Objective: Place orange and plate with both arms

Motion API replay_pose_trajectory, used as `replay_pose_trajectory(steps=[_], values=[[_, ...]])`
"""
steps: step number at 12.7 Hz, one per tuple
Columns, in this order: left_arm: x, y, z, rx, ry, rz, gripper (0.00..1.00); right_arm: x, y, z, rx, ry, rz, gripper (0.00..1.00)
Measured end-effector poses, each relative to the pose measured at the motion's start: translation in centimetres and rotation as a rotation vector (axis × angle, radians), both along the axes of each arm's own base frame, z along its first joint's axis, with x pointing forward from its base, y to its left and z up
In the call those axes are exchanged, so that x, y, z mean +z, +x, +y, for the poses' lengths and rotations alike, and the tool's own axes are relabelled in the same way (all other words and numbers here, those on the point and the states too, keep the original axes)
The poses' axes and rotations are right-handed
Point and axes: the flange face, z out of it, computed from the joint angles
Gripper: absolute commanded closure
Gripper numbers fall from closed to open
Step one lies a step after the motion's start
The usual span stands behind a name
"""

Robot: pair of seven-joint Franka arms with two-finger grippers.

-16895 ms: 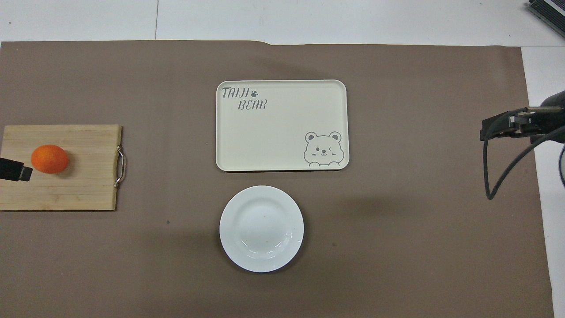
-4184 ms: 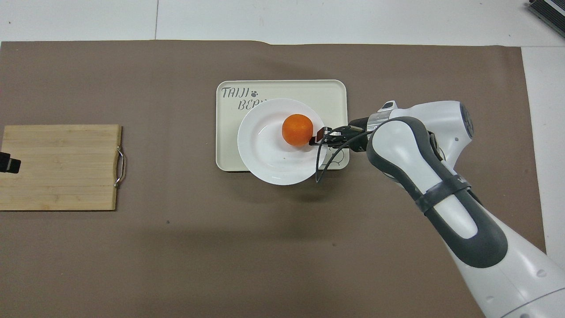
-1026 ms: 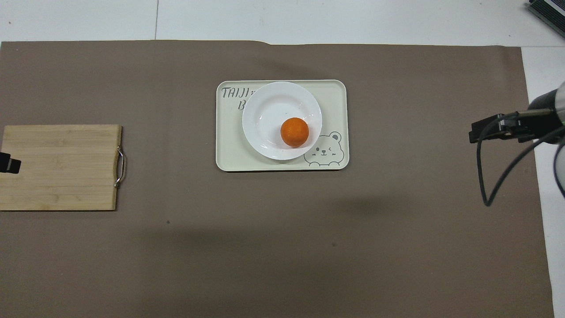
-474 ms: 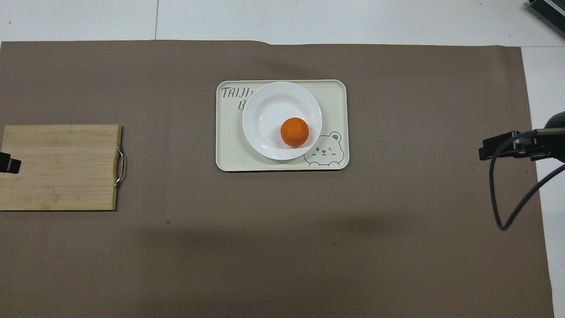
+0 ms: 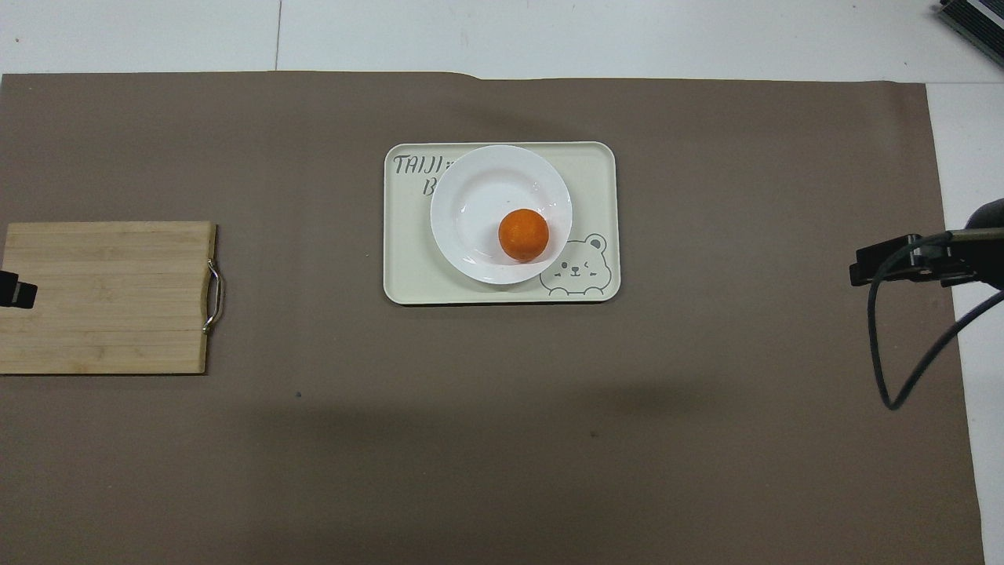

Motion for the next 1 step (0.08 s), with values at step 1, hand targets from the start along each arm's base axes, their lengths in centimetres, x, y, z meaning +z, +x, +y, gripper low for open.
replay_pose_trajectory(steps=[1], values=[[0.0,0.0,0.0,0.0,0.0,0.0,0.0,-0.01,0.0,0.0,0.0,0.0,0.0,0.0]])
